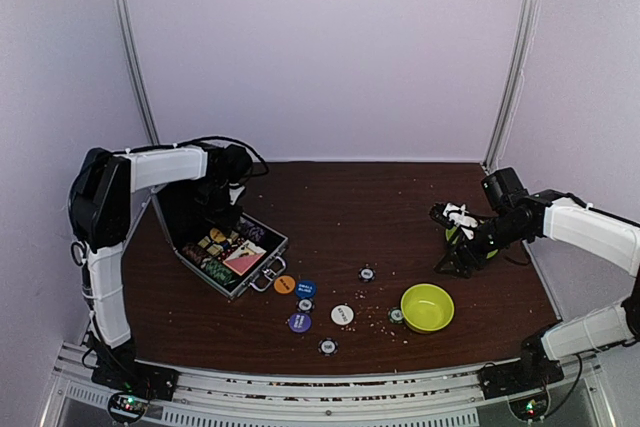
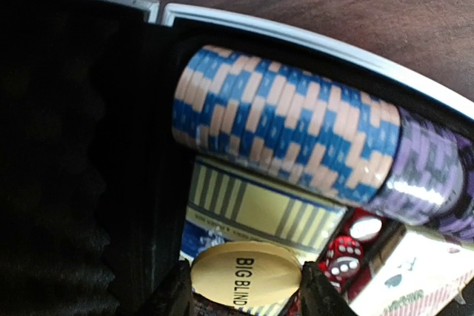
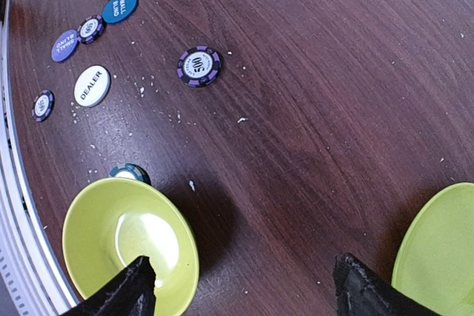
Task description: Pack up texas hold em set
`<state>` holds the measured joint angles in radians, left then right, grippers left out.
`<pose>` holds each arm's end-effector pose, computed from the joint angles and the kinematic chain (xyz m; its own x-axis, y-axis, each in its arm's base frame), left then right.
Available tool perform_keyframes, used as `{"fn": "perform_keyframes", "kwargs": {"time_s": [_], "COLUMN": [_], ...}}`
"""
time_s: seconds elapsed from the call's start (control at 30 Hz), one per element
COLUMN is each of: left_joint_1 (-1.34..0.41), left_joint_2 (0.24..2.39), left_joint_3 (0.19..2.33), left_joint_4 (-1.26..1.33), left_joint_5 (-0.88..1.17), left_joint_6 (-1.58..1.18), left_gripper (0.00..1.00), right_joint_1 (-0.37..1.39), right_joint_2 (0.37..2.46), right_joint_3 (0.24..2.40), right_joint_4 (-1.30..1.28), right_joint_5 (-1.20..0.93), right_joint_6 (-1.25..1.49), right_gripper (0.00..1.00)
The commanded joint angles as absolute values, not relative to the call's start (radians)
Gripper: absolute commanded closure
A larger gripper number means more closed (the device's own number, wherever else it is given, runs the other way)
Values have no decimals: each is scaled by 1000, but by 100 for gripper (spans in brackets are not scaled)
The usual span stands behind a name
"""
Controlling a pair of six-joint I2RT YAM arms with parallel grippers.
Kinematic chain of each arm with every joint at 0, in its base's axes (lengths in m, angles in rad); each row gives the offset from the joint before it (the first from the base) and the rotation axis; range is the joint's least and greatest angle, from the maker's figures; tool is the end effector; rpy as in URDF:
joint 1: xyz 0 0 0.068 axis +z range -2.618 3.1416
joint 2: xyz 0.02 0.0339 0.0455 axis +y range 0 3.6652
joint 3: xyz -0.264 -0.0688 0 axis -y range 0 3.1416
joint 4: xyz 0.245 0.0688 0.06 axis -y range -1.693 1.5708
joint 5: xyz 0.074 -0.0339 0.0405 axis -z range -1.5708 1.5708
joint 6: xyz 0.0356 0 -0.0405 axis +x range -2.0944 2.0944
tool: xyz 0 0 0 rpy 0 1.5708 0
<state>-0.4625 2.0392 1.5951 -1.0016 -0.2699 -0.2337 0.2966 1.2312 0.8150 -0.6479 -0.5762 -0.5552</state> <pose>0.3620 -0.1699 0.1905 -0.9565 0.2275 -0.1826 0.1838 0.9561 0.2285 0.2151 0.0860 0.2274 -0.4481 -0.5991 -0.6635 -0.8639 0.4811 0.1490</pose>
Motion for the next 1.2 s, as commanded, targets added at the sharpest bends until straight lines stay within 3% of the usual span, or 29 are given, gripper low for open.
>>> {"fn": "perform_keyframes", "kwargs": {"time_s": [0.0, 0.23, 0.6, 0.9, 1.17], "left_joint_1": [-447, -426, -424, -447, -667], "left_joint_2": [2078, 2100, 2098, 1976, 1867], "left_joint_3": [1632, 1650, 1657, 1611, 1566], "left_joint_4": [-963, -940, -937, -943, -907], "left_joint_5": [-284, -276, -252, -260, -205], "left_joint_6": [-211, -204, -201, -238, -233], "left_gripper": [56, 55, 43, 40, 41], "right_joint_1": [302, 302, 302, 302, 302], "right_joint_2": [1238, 1246, 1248, 1241, 1239], "right_joint_3": [842, 842, 844, 846, 852], "right_joint_4": [-653, -653, -655, -658, -663], "right_joint_5": [-558, -557, -554, -562, -576], "right_joint_6": [-568, -568, -567, -569, -566], "right_gripper": [16, 17, 17, 17, 17]}}
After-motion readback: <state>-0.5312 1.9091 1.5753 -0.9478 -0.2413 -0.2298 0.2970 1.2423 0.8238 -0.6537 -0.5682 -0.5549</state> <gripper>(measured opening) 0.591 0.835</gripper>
